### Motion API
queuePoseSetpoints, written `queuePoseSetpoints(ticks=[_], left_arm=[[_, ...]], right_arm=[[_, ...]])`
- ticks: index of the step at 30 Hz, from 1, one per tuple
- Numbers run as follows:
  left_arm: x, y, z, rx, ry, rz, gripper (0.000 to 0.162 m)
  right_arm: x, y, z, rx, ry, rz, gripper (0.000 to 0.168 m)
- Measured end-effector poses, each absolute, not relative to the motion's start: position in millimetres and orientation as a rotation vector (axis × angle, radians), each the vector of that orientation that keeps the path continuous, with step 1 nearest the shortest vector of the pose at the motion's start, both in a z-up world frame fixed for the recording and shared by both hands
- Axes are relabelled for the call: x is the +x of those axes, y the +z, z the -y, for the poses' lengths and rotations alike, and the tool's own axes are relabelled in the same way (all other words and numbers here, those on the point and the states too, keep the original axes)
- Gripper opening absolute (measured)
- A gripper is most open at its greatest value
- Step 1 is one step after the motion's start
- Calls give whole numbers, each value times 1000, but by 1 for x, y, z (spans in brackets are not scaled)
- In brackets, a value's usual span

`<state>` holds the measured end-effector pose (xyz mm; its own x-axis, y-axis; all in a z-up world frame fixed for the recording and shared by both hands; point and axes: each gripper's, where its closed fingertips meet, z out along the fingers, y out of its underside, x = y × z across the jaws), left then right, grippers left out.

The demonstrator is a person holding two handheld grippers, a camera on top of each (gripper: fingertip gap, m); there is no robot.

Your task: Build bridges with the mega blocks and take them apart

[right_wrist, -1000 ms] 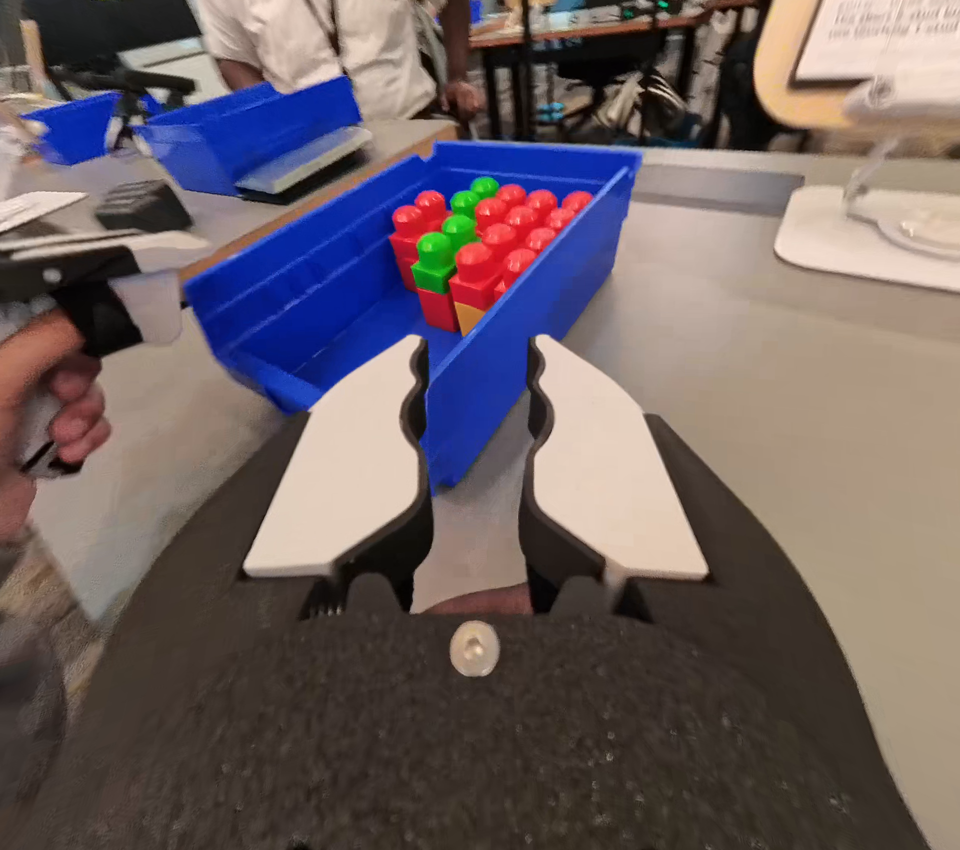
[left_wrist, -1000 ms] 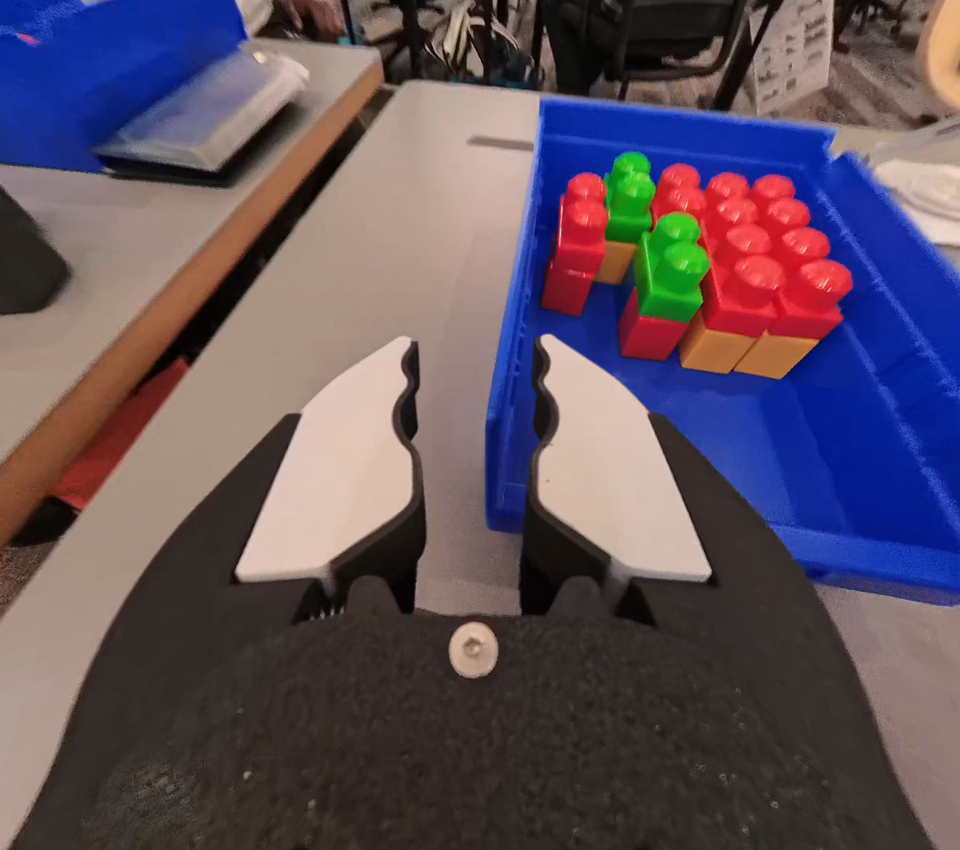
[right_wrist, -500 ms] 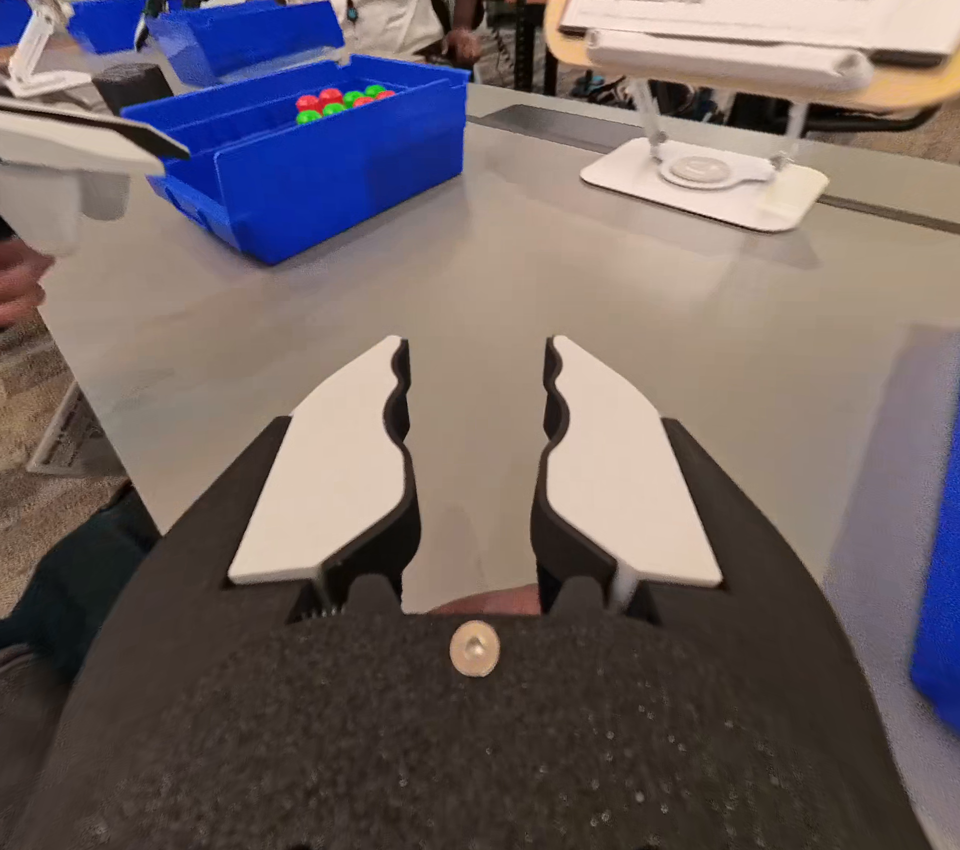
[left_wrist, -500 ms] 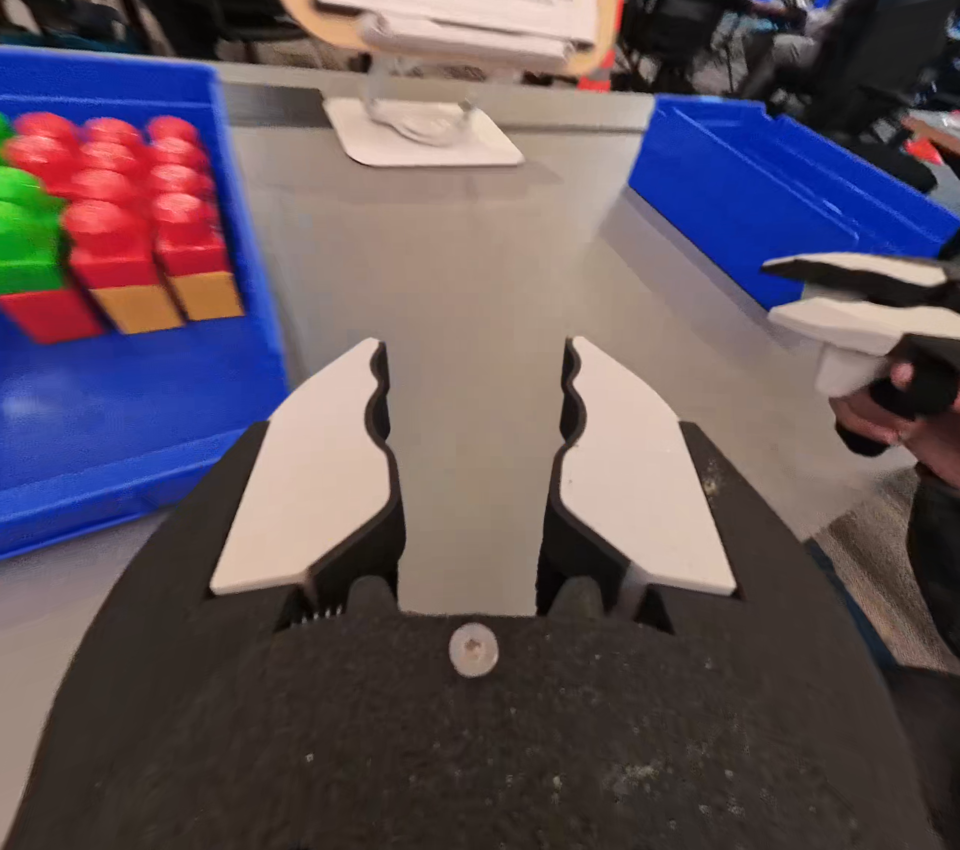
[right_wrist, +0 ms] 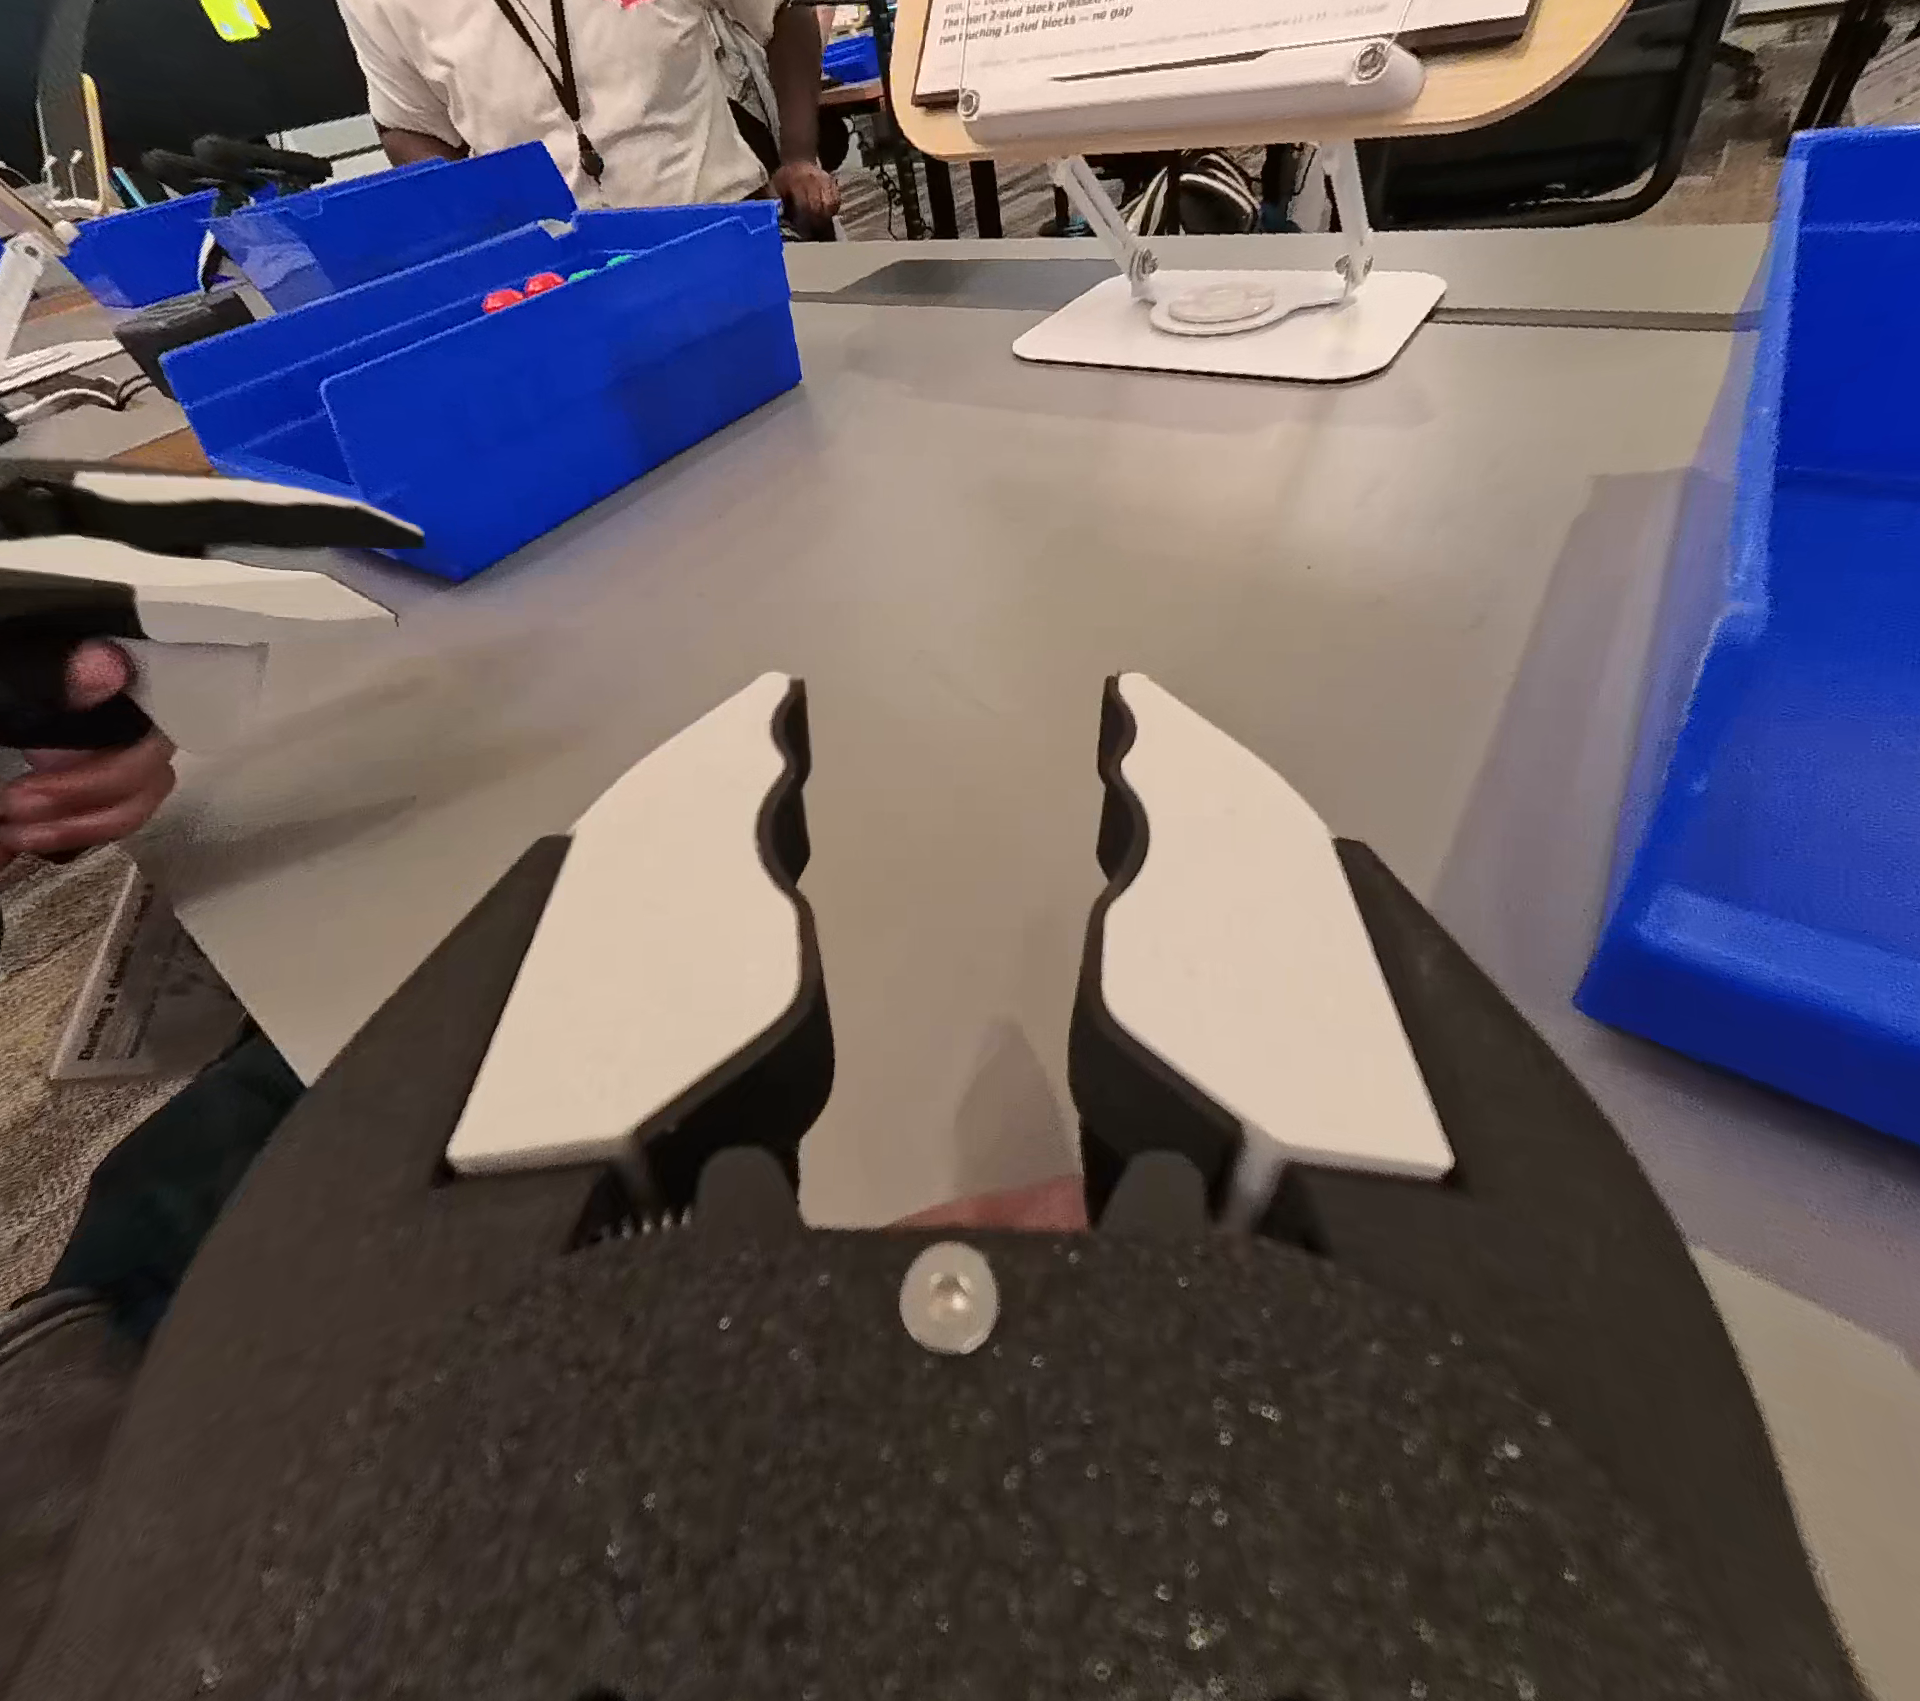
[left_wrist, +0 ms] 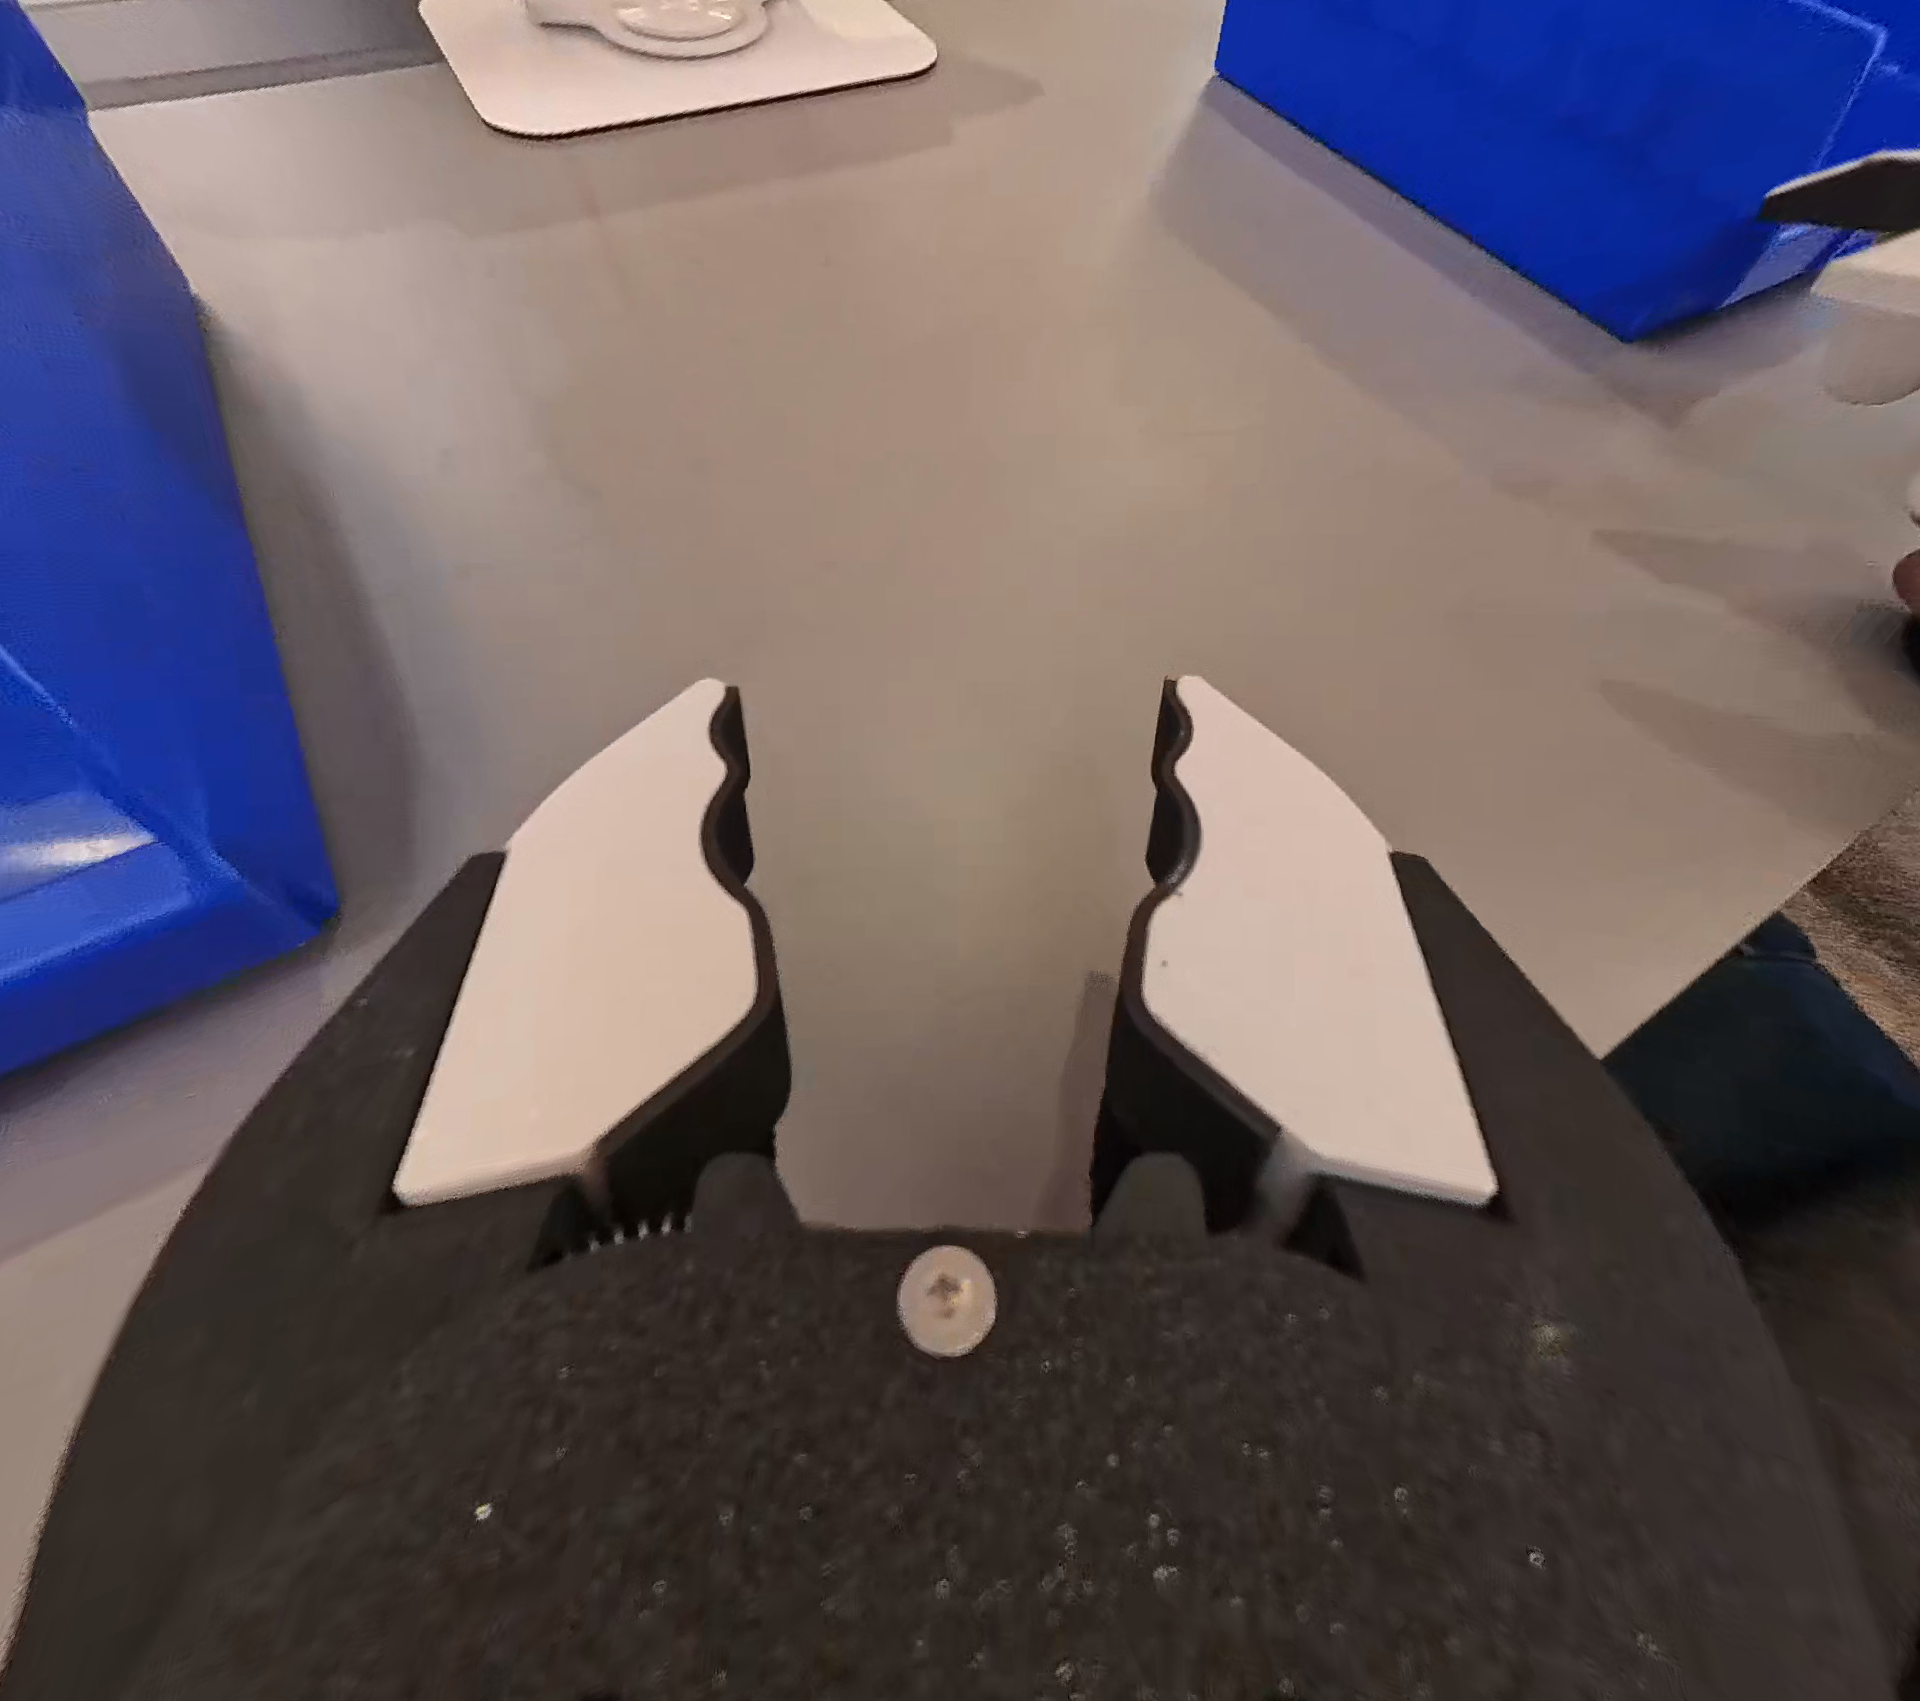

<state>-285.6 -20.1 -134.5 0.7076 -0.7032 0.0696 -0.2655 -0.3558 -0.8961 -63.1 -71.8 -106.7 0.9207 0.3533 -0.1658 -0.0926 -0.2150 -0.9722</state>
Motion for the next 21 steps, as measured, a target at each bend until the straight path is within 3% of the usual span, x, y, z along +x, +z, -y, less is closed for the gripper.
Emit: queuePoseSetpoints(ticks=[12, 17, 21], left_arm=[[-313, -126, 8, -1953, -555, -646, 67], [-383, -74, -38, -1986, -336, -512, 61], [-438, -81, -107, -2193, -186, -529, 56]], right_arm=[[-65, -115, 68, -1806, 444, 198, 49], [-65, -114, 69, -1797, 439, 203, 47], [-67, -114, 69, -1794, 448, 223, 46]])
